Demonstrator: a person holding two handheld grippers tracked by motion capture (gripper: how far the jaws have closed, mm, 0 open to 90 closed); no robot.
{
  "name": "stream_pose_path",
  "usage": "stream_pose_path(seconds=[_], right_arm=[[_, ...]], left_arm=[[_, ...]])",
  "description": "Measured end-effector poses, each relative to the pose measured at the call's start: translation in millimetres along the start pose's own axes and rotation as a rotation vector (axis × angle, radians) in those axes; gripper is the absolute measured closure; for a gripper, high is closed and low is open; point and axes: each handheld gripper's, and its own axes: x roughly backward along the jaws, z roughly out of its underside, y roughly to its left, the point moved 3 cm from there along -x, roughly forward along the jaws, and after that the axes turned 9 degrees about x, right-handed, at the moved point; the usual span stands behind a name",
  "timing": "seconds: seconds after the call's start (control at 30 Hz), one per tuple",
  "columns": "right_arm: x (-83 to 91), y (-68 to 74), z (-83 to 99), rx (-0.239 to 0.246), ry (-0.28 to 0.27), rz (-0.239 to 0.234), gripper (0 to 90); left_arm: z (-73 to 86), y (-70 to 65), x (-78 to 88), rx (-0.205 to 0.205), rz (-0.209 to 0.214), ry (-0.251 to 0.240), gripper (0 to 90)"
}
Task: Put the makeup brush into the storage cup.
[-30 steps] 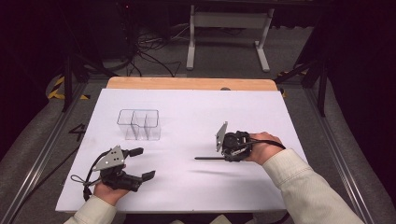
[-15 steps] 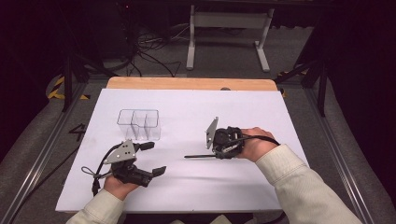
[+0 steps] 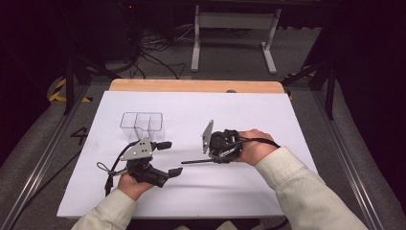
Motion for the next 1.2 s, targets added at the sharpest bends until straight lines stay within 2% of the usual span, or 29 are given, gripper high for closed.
stream_pose_path(seconds=[0.1, 0.23, 0.47, 0.67, 0.83, 1.07, 1.2], right_arm=[[0.0, -0.1, -2.2, 0.001, -0.004, 0.003, 83.6], [0.3, 0.2, -6.6, 0.007, -0.008, 0.006, 83.6], [1.3, 0.5, -11.9, 0.015, -0.014, 0.010, 83.6], [3.3, 2.8, -18.2, 0.032, -0.014, 0.013, 83.6], [2.3, 3.3, -21.1, 0.038, -0.013, 0.009, 83.6], [2.1, 4.4, -23.5, 0.052, -0.009, 0.000, 83.6], [1.5, 5.6, -25.1, 0.059, -0.015, -0.004, 83.6]], left_arm=[[-2.5, -2.3, -4.9, 0.000, 0.015, 0.014, 8.6], [-3.7, -4.7, -13.6, -0.003, 0.046, 0.046, 14.4], [-2.1, -5.9, -22.3, -0.010, 0.073, 0.075, 21.6], [2.1, -7.0, -28.1, -0.020, 0.103, 0.122, 33.9], [3.7, -8.0, -28.7, -0.028, 0.119, 0.140, 45.6], [6.0, -8.2, -30.6, -0.043, 0.118, 0.170, 61.0], [6.6, -7.8, -31.5, -0.048, 0.114, 0.182, 63.6]])
